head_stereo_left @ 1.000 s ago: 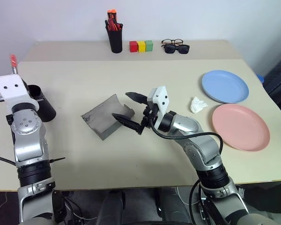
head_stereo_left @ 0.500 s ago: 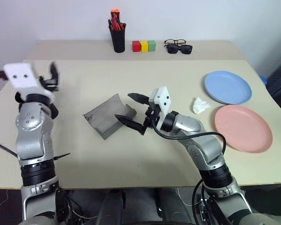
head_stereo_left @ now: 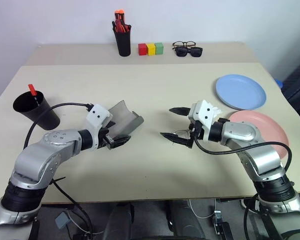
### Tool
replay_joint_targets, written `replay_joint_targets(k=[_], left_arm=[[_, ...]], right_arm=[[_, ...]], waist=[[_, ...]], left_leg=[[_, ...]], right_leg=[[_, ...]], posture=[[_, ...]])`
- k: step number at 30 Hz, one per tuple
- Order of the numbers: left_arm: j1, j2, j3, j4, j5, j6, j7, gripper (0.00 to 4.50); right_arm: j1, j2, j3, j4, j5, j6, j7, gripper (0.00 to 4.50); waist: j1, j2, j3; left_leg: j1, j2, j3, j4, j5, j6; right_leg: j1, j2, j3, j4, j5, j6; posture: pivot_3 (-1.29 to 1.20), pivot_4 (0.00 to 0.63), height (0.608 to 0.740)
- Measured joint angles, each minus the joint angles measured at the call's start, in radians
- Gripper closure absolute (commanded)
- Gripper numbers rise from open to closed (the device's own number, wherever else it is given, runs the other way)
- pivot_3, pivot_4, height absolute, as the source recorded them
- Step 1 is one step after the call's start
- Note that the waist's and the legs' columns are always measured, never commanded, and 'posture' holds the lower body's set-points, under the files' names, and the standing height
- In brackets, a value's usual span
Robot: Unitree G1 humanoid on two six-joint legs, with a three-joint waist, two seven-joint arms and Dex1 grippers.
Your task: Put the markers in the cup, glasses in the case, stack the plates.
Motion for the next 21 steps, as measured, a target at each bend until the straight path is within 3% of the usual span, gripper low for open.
replay_joint_targets(k=[7,12,18,21], left_arm=[[-0.037,-0.015,-0.051,0.082,0.052,0.008,-0.012,4.29],[-0.038,0.036,-0.149,0.105,0.155,-0.139,-0.097,4.41],[-0.047,0.111,-0.254,0.155,0.301,-0.590,-0.382,4.41],[-0.092,0.107,-0.304,0.239,0.358,-0.694,-0.481,4.41]], right_arm=[[0.011,0.018,-0.007,-0.002,-0.029,-0.018,-0.067,0.00],[0.030,0.018,-0.026,-0.019,-0.035,-0.018,-0.093,0.00],[0.056,0.008,-0.026,-0.061,-0.038,0.005,-0.100,0.00],[0.060,-0.055,-0.023,-0.073,-0.061,0.022,-0.077,0.00]], waist=[[0.000,0.000,0.000],[0.001,0.000,0.000],[0.003,0.000,0.000],[0.005,0.001,0.000]], left_leg=[[0.000,0.000,0.000,-0.001,0.000,0.000],[0.000,0.000,0.000,-0.001,0.000,0.000],[-0.003,0.000,0.001,-0.001,0.000,0.000],[-0.004,0.000,0.001,0.000,0.000,0.000]], right_leg=[[-0.001,0.000,0.000,0.000,0.000,0.001],[-0.001,0.000,0.000,0.000,0.000,0.000],[-0.002,-0.001,0.000,-0.001,0.000,-0.001],[-0.002,-0.001,0.000,-0.001,0.000,-0.001]], posture=[[0.00,0.150,0.740],[0.00,0.150,0.740],[0.00,0.150,0.740],[0.00,0.150,0.740]])
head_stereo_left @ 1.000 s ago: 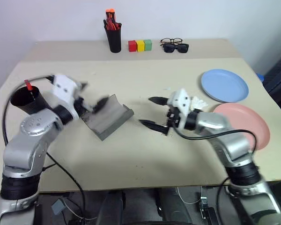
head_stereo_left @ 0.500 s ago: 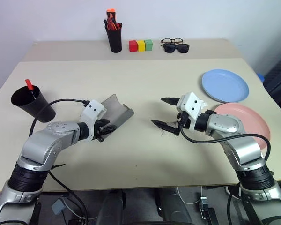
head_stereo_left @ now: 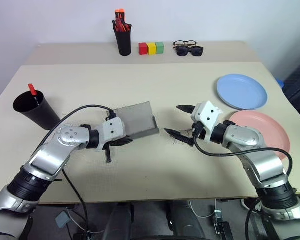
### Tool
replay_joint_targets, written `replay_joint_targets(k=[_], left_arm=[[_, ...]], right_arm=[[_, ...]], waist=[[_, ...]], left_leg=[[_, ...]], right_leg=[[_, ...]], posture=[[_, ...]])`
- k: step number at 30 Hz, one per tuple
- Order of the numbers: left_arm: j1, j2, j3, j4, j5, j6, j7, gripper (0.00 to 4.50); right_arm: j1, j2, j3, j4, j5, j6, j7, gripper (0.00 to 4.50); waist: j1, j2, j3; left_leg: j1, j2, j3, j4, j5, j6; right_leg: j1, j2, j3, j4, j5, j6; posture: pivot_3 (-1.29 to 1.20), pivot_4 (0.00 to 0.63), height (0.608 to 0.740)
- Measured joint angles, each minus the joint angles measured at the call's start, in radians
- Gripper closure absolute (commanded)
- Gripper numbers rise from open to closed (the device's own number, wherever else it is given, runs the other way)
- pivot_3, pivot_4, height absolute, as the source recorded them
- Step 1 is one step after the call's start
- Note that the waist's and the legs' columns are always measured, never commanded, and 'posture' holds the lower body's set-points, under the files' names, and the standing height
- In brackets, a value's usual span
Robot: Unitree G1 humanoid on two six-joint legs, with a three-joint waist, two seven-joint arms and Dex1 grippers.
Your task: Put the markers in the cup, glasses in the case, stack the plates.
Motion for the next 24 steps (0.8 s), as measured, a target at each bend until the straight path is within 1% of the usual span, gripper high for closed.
replay_joint_targets(k=[1,3,5,7,9,12,15,19,24], left_arm=[[-0.012,-0.007,-0.006,0.027,0.003,-0.014,-0.029,4.18],[-0.037,-0.018,-0.010,0.066,0.004,-0.044,-0.086,3.57],[-0.068,-0.035,-0.014,0.102,0.021,-0.067,-0.120,2.60],[-0.081,-0.060,-0.013,0.130,0.048,-0.116,-0.109,1.63],[-0.085,-0.100,-0.007,0.163,0.075,-0.156,-0.076,1.63],[-0.085,-0.129,0.019,0.185,0.072,-0.159,-0.050,1.63],[-0.052,-0.126,0.120,0.167,0.014,-0.135,-0.042,1.63],[0.056,-0.110,0.249,0.091,-0.066,-0.063,-0.009,1.63],[0.226,-0.096,0.350,-0.050,-0.131,0.045,0.047,1.63]], right_arm=[[0.001,-0.030,0.000,0.000,-0.014,0.002,0.011,0.00],[0.002,-0.094,-0.004,0.004,-0.040,0.000,0.034,0.00],[0.004,-0.156,-0.008,0.011,-0.065,-0.008,0.059,0.00],[0.009,-0.211,-0.009,0.025,-0.098,-0.029,0.082,0.00],[0.021,-0.273,-0.009,0.051,-0.141,-0.066,0.107,0.00],[0.019,-0.287,0.004,0.089,-0.195,-0.133,0.130,0.00],[-0.023,-0.288,0.066,0.164,-0.273,-0.223,0.148,0.00],[-0.075,-0.269,0.118,0.230,-0.332,-0.308,0.166,0.00],[-0.131,-0.237,0.163,0.314,-0.396,-0.398,0.183,0.00]], waist=[[0.000,0.000,0.000],[0.001,0.000,0.000],[0.001,0.000,0.000],[0.001,0.000,0.000],[0.002,0.000,0.000],[-0.008,0.000,0.000],[-0.015,0.001,0.000],[-0.016,0.001,0.000],[-0.006,0.001,0.000]], left_leg=[[-0.001,0.000,0.000,0.001,0.000,0.000],[-0.003,0.000,0.000,0.001,0.000,0.000],[-0.003,0.000,0.000,0.001,0.000,0.000],[-0.003,0.000,0.000,0.001,0.000,0.000],[-0.004,0.000,0.000,0.001,0.000,0.000],[-0.003,0.000,0.000,0.001,0.000,0.000],[-0.003,0.000,0.000,0.001,0.000,0.000],[-0.003,0.000,0.000,0.001,0.000,0.000],[-0.003,0.000,0.000,0.001,0.000,0.000]], right_leg=[[0.000,0.000,0.000,0.000,0.000,0.000],[-0.002,0.000,0.000,0.000,0.000,0.000],[-0.003,0.000,0.000,0.001,0.000,0.001],[-0.003,0.000,0.000,0.001,0.001,0.002],[-0.003,0.000,0.000,0.001,0.002,0.004],[-0.004,0.000,0.000,0.002,0.002,0.004],[-0.005,0.000,0.000,0.003,0.002,0.004],[-0.005,0.000,0.000,0.003,0.002,0.005],[-0.005,0.000,0.000,0.003,0.002,0.005]], posture=[[0.00,0.150,0.740],[0.00,0.150,0.740],[0.00,0.150,0.740],[0.00,0.150,0.740],[0.00,0.150,0.740],[0.00,0.150,0.740],[0.00,0.150,0.740],[0.00,0.150,0.740],[0.00,0.150,0.740]])
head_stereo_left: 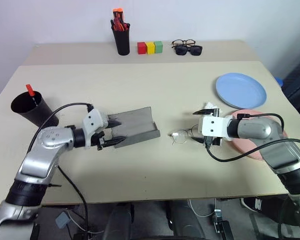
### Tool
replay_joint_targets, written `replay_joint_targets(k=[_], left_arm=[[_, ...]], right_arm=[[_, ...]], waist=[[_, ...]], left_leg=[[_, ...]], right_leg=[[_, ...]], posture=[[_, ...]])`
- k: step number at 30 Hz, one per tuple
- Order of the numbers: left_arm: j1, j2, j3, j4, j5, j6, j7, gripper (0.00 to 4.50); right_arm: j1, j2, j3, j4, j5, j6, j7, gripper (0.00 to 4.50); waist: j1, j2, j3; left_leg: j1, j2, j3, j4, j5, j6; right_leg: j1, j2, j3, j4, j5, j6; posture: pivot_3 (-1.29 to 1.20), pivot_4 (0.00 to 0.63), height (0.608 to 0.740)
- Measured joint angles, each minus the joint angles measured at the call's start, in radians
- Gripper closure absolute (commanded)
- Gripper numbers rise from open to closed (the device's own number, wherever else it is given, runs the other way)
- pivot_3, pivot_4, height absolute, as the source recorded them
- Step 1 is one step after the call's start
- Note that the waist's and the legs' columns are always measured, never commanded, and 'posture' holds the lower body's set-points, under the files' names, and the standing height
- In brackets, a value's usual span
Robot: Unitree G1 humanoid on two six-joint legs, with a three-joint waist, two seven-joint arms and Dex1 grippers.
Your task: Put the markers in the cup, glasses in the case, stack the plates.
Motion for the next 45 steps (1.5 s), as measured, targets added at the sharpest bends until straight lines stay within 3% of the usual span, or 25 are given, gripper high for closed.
replay_joint_targets(k=[1,4,11,19,22,27,34,38,45], left_arm=[[0.033,0.004,0.018,-0.029,-0.005,0.017,0.013,1.63],[0.132,0.008,0.073,-0.102,-0.031,0.071,0.051,1.55],[0.215,0.013,0.121,-0.171,-0.045,0.119,0.108,1.55],[0.219,0.002,0.128,-0.180,-0.046,0.124,0.157,1.55],[0.238,0.002,0.166,-0.176,-0.046,0.121,0.173,1.55],[0.293,0.012,0.211,-0.150,-0.044,0.112,0.172,1.55],[0.320,0.019,0.238,-0.151,-0.046,0.111,0.173,1.55],[0.332,0.013,0.248,-0.177,-0.063,0.117,0.178,1.55],[0.345,0.012,0.289,-0.235,-0.109,0.125,0.183,1.55]], right_arm=[[-0.008,0.005,0.008,0.019,-0.014,-0.019,0.000,0.00],[-0.020,0.012,0.029,0.087,-0.051,-0.077,0.001,0.89],[-0.029,0.040,0.029,0.119,-0.060,-0.132,0.021,4.41],[-0.035,0.073,0.006,0.052,-0.045,-0.064,0.041,4.46],[-0.047,0.163,-0.007,-0.062,0.018,0.078,0.050,4.46],[-0.211,0.410,0.065,-0.202,0.033,0.379,-0.008,4.46],[-0.314,0.656,0.215,-0.075,-0.040,0.533,-0.151,4.46],[-0.303,0.633,0.259,-0.026,-0.072,0.532,-0.165,4.46],[-0.229,0.524,0.260,-0.123,-0.080,0.584,-0.118,4.46]], waist=[[0.000,0.000,0.000],[0.003,0.000,0.000],[0.001,0.000,0.000],[0.000,0.000,0.000],[-0.004,0.000,0.000],[-0.013,0.000,-0.001],[0.001,-0.001,-0.001],[0.002,-0.001,-0.001],[-0.010,0.000,-0.001]], left_leg=[[0.000,0.000,0.000,0.000,0.000,0.000],[0.000,0.000,0.000,0.000,0.000,0.000],[0.002,0.000,0.000,0.000,0.000,0.000],[0.005,0.000,0.000,0.000,0.000,0.000],[0.007,0.000,0.000,-0.001,0.000,0.000],[0.008,0.001,0.000,-0.001,0.000,0.000],[0.008,0.000,-0.001,-0.001,0.000,0.000],[0.007,0.000,0.000,-0.001,0.000,0.000],[0.010,0.001,0.000,-0.003,0.000,0.000]], right_leg=[[0.000,0.000,0.000,0.000,0.000,0.000],[0.000,0.000,0.000,0.000,0.000,0.000],[0.002,0.000,0.000,0.000,0.000,-0.001],[0.005,0.000,0.000,0.000,-0.001,-0.003],[0.005,0.000,0.000,0.001,0.000,-0.001],[0.006,0.001,0.000,0.002,-0.001,-0.002],[0.006,0.000,0.000,0.001,-0.002,-0.004],[0.006,0.000,0.000,0.000,-0.002,-0.004],[0.006,0.001,0.000,0.002,-0.002,-0.004]], posture=[[0.00,0.150,0.740],[0.00,0.150,0.740],[0.00,0.150,0.740],[0.00,0.150,0.740],[0.00,0.150,0.740],[0.00,0.150,0.740],[0.00,0.150,0.740],[0.00,0.150,0.740],[0.00,0.150,0.740]])
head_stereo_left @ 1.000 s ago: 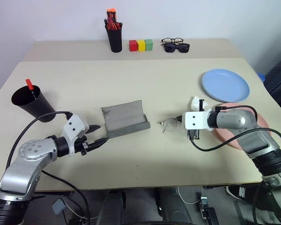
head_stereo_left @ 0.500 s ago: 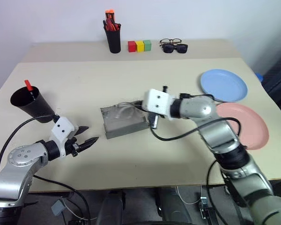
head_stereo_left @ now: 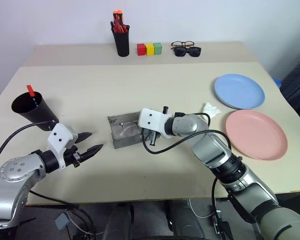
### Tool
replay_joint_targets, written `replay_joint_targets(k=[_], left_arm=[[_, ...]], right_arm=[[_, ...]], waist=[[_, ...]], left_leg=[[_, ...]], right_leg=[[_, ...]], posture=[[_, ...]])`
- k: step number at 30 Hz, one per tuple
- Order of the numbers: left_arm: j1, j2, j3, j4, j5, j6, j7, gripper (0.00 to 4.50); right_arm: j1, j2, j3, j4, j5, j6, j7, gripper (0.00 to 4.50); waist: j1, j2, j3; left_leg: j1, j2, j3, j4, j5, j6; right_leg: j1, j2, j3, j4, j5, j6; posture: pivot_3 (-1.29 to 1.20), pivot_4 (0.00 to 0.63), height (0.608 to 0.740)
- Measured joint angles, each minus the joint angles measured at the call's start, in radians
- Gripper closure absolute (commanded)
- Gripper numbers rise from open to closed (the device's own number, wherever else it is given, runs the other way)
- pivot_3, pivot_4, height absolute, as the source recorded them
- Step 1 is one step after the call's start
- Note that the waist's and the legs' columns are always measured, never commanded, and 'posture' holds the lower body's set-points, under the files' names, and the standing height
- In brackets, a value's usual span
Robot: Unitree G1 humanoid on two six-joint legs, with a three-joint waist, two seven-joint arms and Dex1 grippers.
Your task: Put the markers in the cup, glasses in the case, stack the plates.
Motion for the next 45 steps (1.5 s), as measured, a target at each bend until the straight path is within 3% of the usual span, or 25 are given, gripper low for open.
replay_joint_targets(k=[3,6,8,13,20,23,28,40,45], left_arm=[[-0.008,0.000,0.000,0.002,0.000,0.000,0.004,1.55],[-0.041,-0.001,-0.001,0.017,-0.003,0.000,0.008,1.55],[-0.070,-0.005,-0.001,0.027,-0.013,0.003,0.013,2.07],[-0.157,-0.014,-0.010,0.085,-0.024,0.023,0.030,4.42],[-0.306,-0.037,-0.063,0.186,-0.003,0.019,0.055,4.42],[-0.322,-0.037,-0.073,0.213,0.014,0.005,0.055,4.46],[-0.307,-0.037,-0.081,0.229,0.032,-0.016,0.051,4.46],[-0.243,-0.038,-0.080,0.204,0.033,-0.022,0.069,4.46],[-0.221,-0.038,-0.078,0.196,0.032,-0.022,0.076,4.46]], right_arm=[[0.000,0.000,0.002,-0.033,0.001,0.027,0.011,3.54],[0.000,0.016,0.000,-0.033,0.002,0.048,0.004,2.04],[-0.003,0.030,-0.004,-0.033,0.004,0.053,-0.006,1.05],[-0.009,0.037,-0.019,-0.033,0.011,0.047,-0.023,0.99],[-0.009,0.049,-0.047,-0.034,0.033,0.026,-0.044,0.99],[-0.009,0.058,-0.058,-0.026,0.041,0.000,-0.063,1.80],[-0.009,0.066,-0.074,0.027,0.050,-0.039,-0.076,4.36],[-0.059,0.105,-0.081,0.302,0.026,-0.206,-0.148,4.48],[-0.020,0.084,-0.066,0.252,0.031,-0.246,-0.087,4.48]], waist=[[-0.003,0.000,0.000],[-0.003,0.000,0.000],[-0.003,0.000,0.000],[-0.002,0.000,0.000],[-0.004,0.000,0.000],[-0.008,0.000,0.000],[-0.012,0.000,0.000],[-0.013,0.000,0.000],[-0.013,0.000,0.000]], left_leg=[[0.000,0.000,0.000,0.000,0.000,0.000],[0.000,0.000,0.000,0.001,0.000,0.000],[0.000,0.000,0.000,0.001,0.000,0.000],[0.000,0.000,0.000,0.001,0.000,0.000],[0.000,0.000,0.000,0.000,0.000,0.000],[0.000,0.000,0.000,0.000,0.000,0.000],[0.000,0.000,0.000,0.000,0.000,0.000],[0.000,0.000,0.000,0.000,0.000,0.000],[0.000,0.000,0.000,0.000,0.000,0.000]], right_leg=[[0.001,0.000,0.000,0.000,0.000,0.000],[0.001,0.000,0.000,0.000,0.000,0.000],[0.001,0.000,0.000,0.000,0.000,0.000],[0.001,0.000,0.000,0.000,0.001,0.002],[0.001,0.000,0.000,0.000,0.002,0.003],[0.000,0.000,0.000,0.000,0.002,0.003],[0.001,0.000,0.000,0.000,0.002,0.003],[0.001,0.000,0.000,0.000,0.002,0.003],[0.000,0.000,0.000,0.000,0.002,0.003]], posture=[[0.00,0.150,0.740],[0.00,0.150,0.740],[0.00,0.150,0.740],[0.00,0.150,0.740],[0.00,0.150,0.740],[0.00,0.150,0.740],[0.00,0.150,0.740],[0.00,0.150,0.740],[0.00,0.150,0.740]])
